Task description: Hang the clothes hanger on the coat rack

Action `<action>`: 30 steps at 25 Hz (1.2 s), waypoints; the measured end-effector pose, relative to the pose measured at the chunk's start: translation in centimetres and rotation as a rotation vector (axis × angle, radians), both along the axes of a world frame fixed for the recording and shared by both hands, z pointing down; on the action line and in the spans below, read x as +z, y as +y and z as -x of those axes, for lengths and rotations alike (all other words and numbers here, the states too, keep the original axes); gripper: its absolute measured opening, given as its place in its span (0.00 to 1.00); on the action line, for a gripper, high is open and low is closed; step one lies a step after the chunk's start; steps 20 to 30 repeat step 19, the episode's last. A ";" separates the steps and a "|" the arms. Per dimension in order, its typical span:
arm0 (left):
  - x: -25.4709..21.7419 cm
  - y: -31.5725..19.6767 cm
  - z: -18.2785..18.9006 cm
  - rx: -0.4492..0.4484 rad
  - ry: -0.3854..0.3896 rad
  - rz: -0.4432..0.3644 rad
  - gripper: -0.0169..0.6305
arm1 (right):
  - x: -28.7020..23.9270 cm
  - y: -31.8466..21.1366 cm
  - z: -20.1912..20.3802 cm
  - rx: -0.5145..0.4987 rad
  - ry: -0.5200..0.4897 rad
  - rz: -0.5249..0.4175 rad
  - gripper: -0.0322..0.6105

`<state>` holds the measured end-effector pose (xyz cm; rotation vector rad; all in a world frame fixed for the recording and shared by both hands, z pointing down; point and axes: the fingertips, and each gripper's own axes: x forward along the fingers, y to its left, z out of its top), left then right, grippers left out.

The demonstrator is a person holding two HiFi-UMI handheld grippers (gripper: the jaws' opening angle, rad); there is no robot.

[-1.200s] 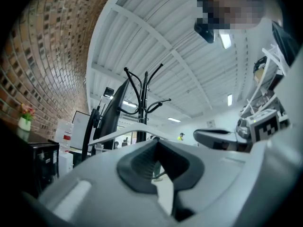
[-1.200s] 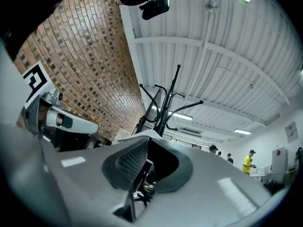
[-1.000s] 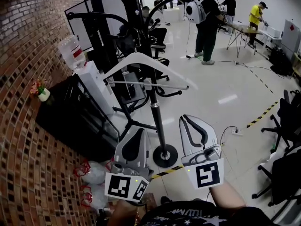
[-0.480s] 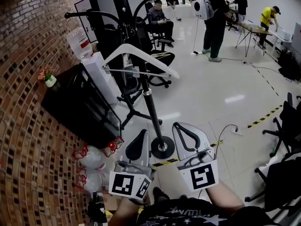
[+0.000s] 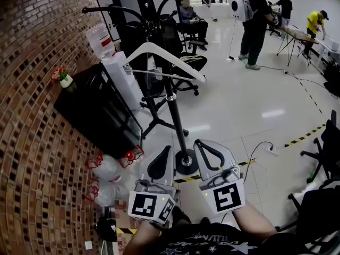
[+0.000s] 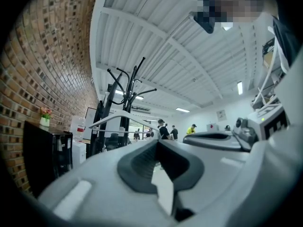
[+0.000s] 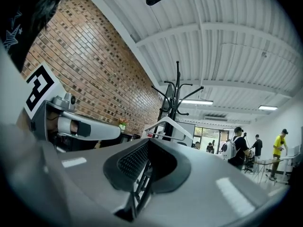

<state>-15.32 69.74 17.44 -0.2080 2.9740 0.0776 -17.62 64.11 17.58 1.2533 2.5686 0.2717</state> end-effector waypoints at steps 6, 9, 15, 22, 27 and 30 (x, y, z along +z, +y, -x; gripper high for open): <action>0.3 -0.3 -0.5 -0.015 0.006 0.003 0.03 | 0.4 -0.3 -0.3 -0.020 -0.001 -0.010 0.06; 0.4 -0.3 -0.9 -0.028 0.006 0.002 0.03 | 0.7 -0.5 -0.5 -0.029 0.002 -0.018 0.06; 0.4 -0.4 -1.0 -0.034 0.006 -0.006 0.03 | 0.5 -1.3 0.1 -0.018 0.012 -0.016 0.06; 0.2 -0.1 -0.7 -0.038 0.009 -0.002 0.03 | 0.5 -1.2 0.4 -0.009 0.009 -0.029 0.06; 0.2 -0.1 -0.7 -0.038 0.009 -0.002 0.03 | 0.5 -1.2 0.4 -0.009 0.009 -0.029 0.06; 0.2 -0.1 -0.7 -0.038 0.009 -0.002 0.03 | 0.5 -1.2 0.4 -0.009 0.009 -0.029 0.06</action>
